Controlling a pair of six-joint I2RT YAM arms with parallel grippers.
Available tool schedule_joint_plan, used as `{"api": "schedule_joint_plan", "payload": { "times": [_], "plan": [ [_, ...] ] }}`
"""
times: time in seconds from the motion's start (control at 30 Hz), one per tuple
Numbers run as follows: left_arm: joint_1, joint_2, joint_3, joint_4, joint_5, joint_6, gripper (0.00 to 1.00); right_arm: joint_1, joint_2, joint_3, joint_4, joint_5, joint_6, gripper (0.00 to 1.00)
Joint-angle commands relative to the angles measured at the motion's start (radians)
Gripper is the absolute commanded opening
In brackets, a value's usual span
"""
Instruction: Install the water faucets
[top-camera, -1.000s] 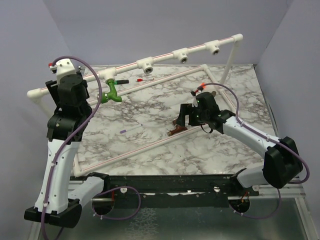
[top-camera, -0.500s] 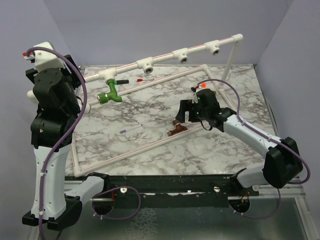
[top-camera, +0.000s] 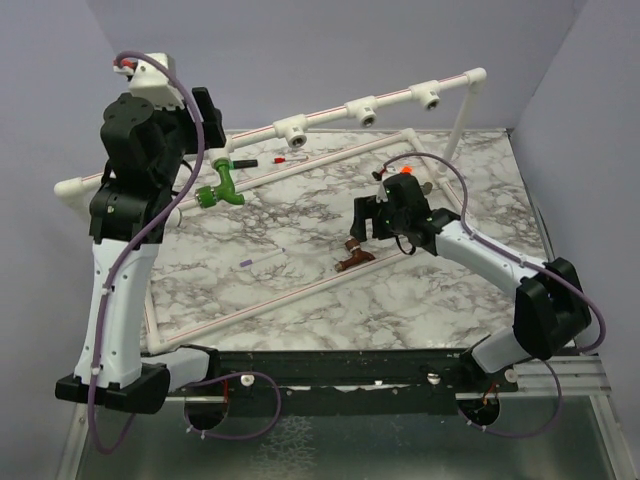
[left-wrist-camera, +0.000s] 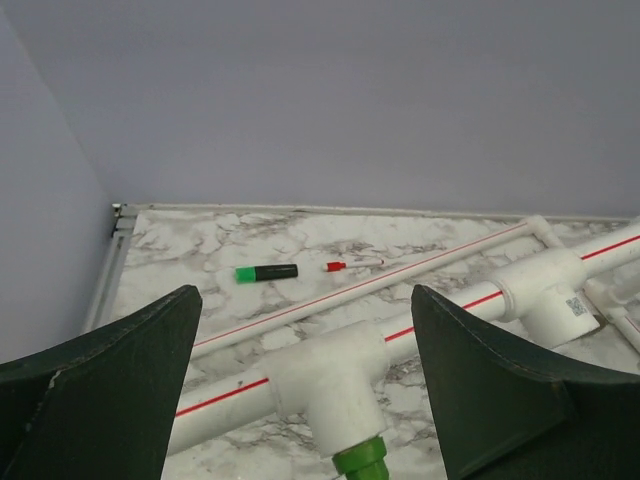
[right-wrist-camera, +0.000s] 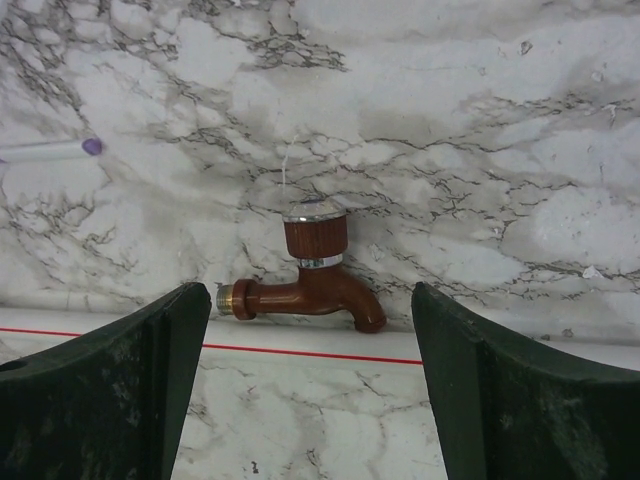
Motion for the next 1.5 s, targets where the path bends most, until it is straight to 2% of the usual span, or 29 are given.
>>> {"api": "schedule_joint_plan", "payload": {
  "times": [0.0, 0.33, 0.53, 0.77, 0.97, 1.13, 1.3, 1.47],
  "plan": [
    [-0.003, 0.054, 0.016, 0.113, 0.128, -0.026, 0.87, 0.016, 0.059, 0.005, 0.042, -0.001, -0.012, 0.86],
    [-0.003, 0.126, -0.105, 0.337, 0.088, -0.011, 0.87, 0.045, 0.130, -0.031, 0.123, -0.025, 0.018, 0.86],
    [-0.003, 0.139, -0.194, 0.441, 0.056, 0.005, 0.87, 0.086, 0.220, 0.007, 0.123, 0.047, -0.015, 0.86],
    [-0.004, 0.147, -0.187, 0.468, 0.090, 0.000, 0.88, 0.093, 0.307, 0.020, 0.129, 0.100, -0.004, 0.84],
    [-0.014, 0.145, -0.121, 0.433, 0.185, -0.044, 0.88, 0.096, 0.341, 0.021, 0.125, 0.122, -0.001, 0.76],
    [-0.034, 0.141, -0.059, 0.373, 0.293, -0.094, 0.88, 0.099, 0.355, 0.026, 0.117, 0.128, -0.001, 0.61],
    [-0.057, 0.135, 0.011, 0.279, 0.353, -0.125, 0.88, 0.101, 0.339, 0.031, 0.107, 0.128, -0.001, 0.39],
    [-0.091, 0.111, 0.005, 0.240, 0.422, -0.202, 0.88, 0.101, 0.307, 0.055, 0.084, 0.100, 0.015, 0.04]
  ]
}}
